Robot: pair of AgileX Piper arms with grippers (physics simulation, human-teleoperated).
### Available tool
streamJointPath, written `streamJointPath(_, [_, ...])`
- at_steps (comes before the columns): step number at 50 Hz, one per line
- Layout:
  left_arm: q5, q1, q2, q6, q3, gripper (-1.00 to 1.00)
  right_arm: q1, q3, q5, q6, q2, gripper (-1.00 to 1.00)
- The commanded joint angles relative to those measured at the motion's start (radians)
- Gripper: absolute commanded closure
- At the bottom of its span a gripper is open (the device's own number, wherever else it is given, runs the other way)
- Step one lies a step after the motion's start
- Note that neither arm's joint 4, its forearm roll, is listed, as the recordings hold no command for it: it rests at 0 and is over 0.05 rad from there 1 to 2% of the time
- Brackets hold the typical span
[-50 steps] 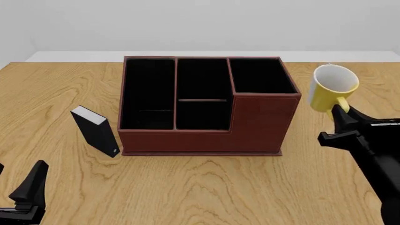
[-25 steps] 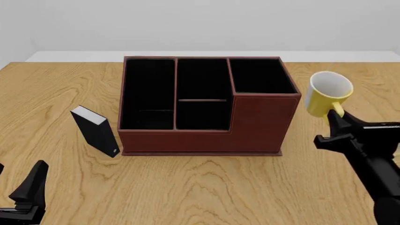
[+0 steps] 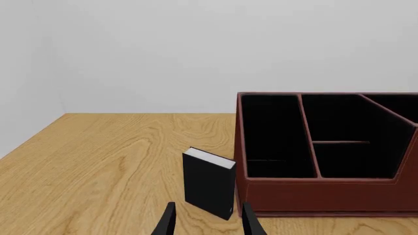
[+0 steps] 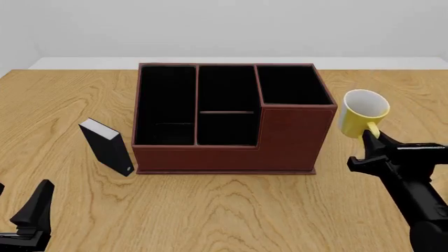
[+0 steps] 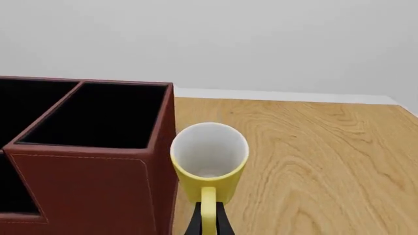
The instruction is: Pick up the yellow and white mug and place it to the right of the caddy.
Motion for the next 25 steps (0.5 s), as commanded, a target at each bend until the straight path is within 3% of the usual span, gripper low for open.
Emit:
streamJointPath(1, [0.000,0.000,0.000,0.000,0.000,-1.00,-0.006,0.004,-0.055,0.007,0.061,1.00])
streamJointPath(25, [0.000,0.000,0.000,0.000,0.000,-1.00,-0.011,0.005,-0.147,0.006,0.189,1.00])
